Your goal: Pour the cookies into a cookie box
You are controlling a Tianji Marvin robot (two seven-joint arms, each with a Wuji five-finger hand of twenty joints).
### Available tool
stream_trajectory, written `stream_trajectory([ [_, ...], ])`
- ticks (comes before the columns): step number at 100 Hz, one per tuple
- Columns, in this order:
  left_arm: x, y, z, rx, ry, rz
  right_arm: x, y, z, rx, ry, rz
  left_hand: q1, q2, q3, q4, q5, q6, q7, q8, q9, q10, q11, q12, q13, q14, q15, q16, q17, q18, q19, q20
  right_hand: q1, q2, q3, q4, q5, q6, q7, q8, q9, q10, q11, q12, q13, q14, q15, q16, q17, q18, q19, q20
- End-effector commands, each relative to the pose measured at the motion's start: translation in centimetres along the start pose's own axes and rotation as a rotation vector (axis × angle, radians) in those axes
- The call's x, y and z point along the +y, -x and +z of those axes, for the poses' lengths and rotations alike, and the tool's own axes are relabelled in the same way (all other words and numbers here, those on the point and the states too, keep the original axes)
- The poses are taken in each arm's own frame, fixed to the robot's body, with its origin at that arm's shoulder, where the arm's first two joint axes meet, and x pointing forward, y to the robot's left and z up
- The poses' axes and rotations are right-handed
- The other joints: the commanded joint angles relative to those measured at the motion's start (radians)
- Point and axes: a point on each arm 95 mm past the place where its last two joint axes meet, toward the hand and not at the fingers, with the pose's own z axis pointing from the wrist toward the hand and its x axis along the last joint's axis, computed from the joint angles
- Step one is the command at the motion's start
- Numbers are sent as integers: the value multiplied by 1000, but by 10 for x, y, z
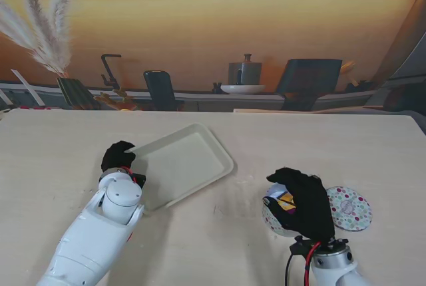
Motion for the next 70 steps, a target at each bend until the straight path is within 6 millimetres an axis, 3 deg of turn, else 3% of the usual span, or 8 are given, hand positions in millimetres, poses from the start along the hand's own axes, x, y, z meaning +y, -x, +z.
stream_trajectory([
  [1,1,-4,-2,7,40,5,-1,-2,-1,-1,-10,1,-14,38,-32,41,-47,-12,-54,-37,-58,-42,-32,-49,-56,-55,-65,-40,-42,-48,-87,-18,-24,5,10,1,1,-5,-15,-1,2,3,-6,-1,-21,32,-8,7,-16,19,-3,-10],
  [12,-2,-3,-2,3,62,-14,0,-3,-2,-1,-6,-1,-17,48,-89,38,-56,-9,-138,-102,-110,-56,-80,-114,-106,-95,-185,-109,-69,-66,-247,0,-25,5,9,1,2,-6,-15,-1,4,2,-6,-1,-20,30,-8,7,-17,19,-3,-9],
  [35,-4,-1,-1,-8,106,8,1,-3,-3,-2,0,-2,-39,47,-206,-11,-93,-7,-256,-174,-191,-75,-144,-199,-194,-165,-332,-219,-101,-125,-674,-4,-24,4,10,1,3,-7,-15,-1,5,1,-7,-1,-19,29,-9,6,-19,23,-2,-6],
  [44,-7,-3,-2,11,121,7,1,-3,-3,-1,-1,-4,-65,33,-226,-35,-128,-9,-283,-186,-240,-81,-167,-215,-226,-184,-366,-235,-97,-139,-717,-16,-25,3,10,1,3,-7,-14,-1,7,1,-7,-1,-19,29,-9,6,-19,24,-2,-6],
  [55,-15,-8,-5,72,136,31,1,-2,-3,-2,-1,-5,-113,25,-254,-89,-201,-16,-317,-195,-330,-114,-186,-221,-281,-219,-421,-247,-78,-158,-777,-86,-25,3,11,1,3,-6,-15,-1,7,1,-7,-1,-19,29,-10,6,-20,24,-2,-5],
  [70,-36,-22,-16,188,175,93,3,-1,-3,6,-1,-17,-140,38,-286,-115,-237,-28,-324,-193,-365,-133,-209,-225,-296,-230,-456,-254,-75,-166,-793,-121,-27,0,12,1,6,-9,-14,-1,14,0,-8,-2,-14,29,-9,6,-23,25,-2,-3],
])
